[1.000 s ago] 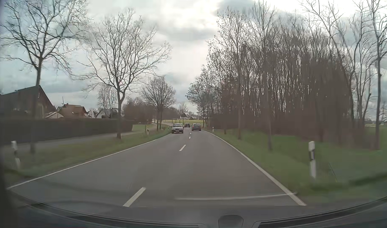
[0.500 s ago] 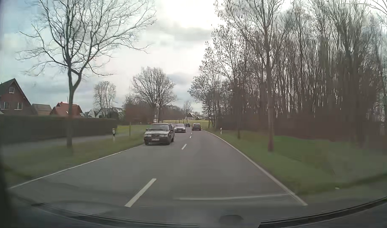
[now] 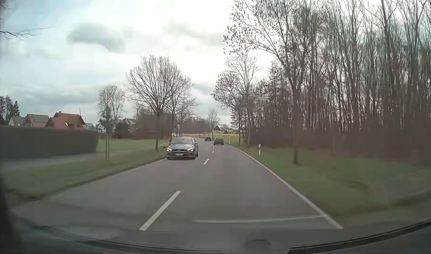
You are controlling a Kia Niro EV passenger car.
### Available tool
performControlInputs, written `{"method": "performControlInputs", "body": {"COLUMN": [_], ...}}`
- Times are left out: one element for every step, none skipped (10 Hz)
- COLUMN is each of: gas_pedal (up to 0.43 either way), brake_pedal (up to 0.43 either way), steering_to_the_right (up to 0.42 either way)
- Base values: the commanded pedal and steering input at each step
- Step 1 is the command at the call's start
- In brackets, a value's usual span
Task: Follow the waypoints while adhering to traffic rules and regulations
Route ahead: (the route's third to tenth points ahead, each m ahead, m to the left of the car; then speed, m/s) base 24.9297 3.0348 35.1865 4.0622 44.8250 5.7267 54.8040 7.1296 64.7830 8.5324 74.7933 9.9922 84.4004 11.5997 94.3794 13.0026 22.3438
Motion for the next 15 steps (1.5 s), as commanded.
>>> {"method": "performControlInputs", "body": {"gas_pedal": [0.248,0.248,0.248,0.248,0.248,0.248,0.248,0.248,0.248,0.248,0.248,0.248,0.248,0.260,0.260], "brake_pedal": [0.000,0.000,0.000,0.000,0.000,0.000,0.000,0.000,0.000,0.000,0.000,0.000,0.000,0.000,0.000], "steering_to_the_right": [-0.008,-0.007,-0.007,-0.007,-0.008,-0.008,-0.007,-0.007,-0.007,-0.008,-0.007,-0.007,-0.007,-0.007,-0.007]}}
